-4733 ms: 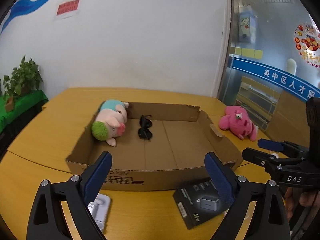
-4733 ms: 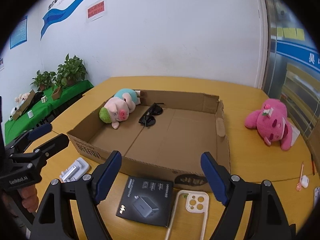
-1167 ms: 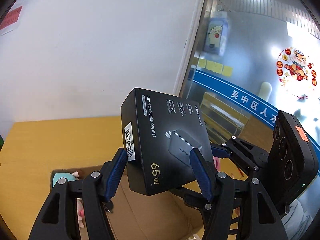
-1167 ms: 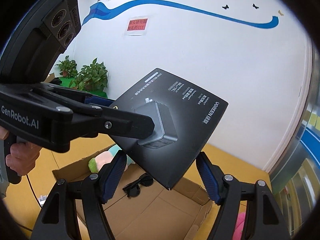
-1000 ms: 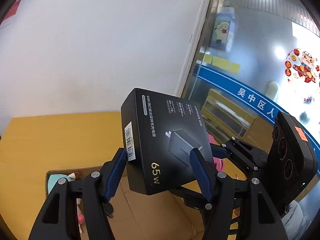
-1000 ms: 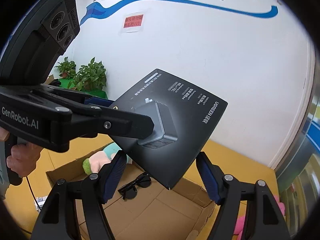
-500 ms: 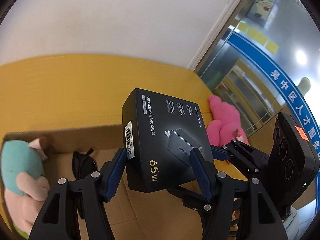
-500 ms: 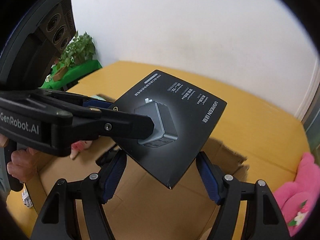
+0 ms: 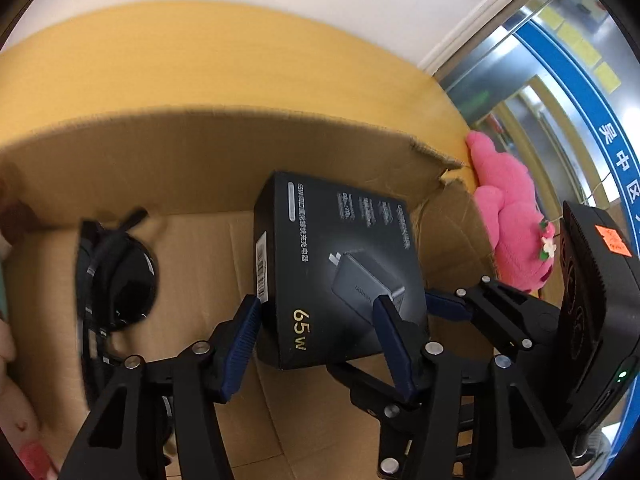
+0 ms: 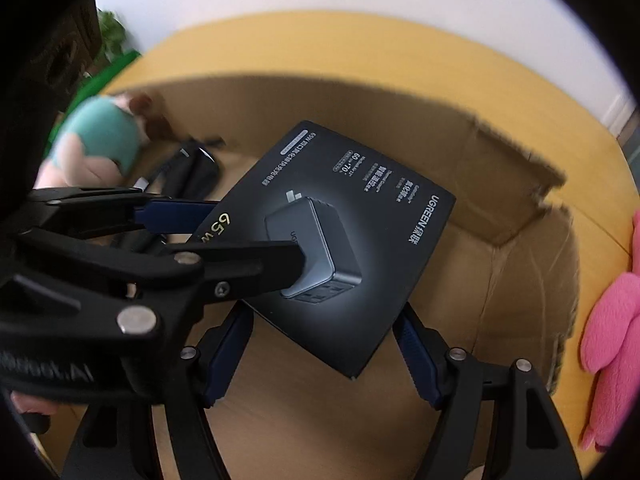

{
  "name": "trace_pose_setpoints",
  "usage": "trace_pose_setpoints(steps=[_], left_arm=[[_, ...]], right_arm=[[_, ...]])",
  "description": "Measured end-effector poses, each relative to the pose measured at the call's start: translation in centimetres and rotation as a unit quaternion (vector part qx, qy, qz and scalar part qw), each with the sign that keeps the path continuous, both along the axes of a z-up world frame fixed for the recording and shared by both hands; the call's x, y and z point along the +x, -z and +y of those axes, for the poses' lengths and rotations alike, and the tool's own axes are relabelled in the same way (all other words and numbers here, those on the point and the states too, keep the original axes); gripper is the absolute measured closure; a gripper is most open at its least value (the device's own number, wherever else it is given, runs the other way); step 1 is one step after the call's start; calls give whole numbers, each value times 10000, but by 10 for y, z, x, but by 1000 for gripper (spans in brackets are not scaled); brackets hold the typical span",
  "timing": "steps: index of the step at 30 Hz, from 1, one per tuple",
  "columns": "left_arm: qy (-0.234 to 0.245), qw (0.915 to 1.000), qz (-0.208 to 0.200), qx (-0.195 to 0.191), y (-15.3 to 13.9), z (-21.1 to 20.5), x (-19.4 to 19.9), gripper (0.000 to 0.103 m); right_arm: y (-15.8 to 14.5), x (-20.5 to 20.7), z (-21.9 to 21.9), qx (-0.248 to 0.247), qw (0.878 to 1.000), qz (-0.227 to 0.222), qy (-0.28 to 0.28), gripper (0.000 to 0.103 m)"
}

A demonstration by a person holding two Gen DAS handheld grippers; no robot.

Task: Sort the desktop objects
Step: 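Lower the charger box into the box and open the right tool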

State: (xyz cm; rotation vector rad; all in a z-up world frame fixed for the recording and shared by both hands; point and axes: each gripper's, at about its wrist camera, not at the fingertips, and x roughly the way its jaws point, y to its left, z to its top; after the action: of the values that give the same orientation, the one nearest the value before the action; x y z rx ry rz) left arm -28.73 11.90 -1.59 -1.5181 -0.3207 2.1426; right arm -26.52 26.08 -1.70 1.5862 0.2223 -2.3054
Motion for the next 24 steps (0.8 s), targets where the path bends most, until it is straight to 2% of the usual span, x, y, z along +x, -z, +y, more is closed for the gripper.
trace_pose_setpoints(steps=[4,7,9,11,13,14,15,17,19,21,23,24], left_arm=[[10,9997,-185,143,3,6,-2,43],[83,9997,-231,98,0,9,4,44],[127,9999,-32,-39,-11,11,11,44],[104,9994,296,-117,-30,8,23,43],[18,9971,736,-189,-56,-2,42,43],[-20,9949,988,-209,-71,-8,55,41],[-56,9929,1164,-238,-81,-13,64,35],[-249,9854,1634,-410,-105,-28,92,28],[-457,9751,2100,-554,-128,-42,124,25],[-611,9639,2482,-748,-144,-60,155,18],[-923,9457,2936,-1045,-157,-74,190,12],[-1116,9336,3179,-1218,-163,-81,213,11]], right_arm=[[3,1,7,52,9997,-86,220,31],[-3,8,11,271,9991,61,335,30],[-14,17,16,260,9986,220,394,30],[-29,29,23,257,9974,415,529,30],[-52,52,30,43,9959,702,577,29],[-59,62,31,-3,9951,806,580,29],[-70,79,33,-31,9933,994,580,27],[-87,104,34,-71,9887,1394,548,24],[-102,131,26,38,9812,1819,638,23],[-117,141,17,121,9766,2000,785,23],[-119,174,23,-109,9735,2081,940,23],[-122,171,29,-251,9728,2076,993,23]])
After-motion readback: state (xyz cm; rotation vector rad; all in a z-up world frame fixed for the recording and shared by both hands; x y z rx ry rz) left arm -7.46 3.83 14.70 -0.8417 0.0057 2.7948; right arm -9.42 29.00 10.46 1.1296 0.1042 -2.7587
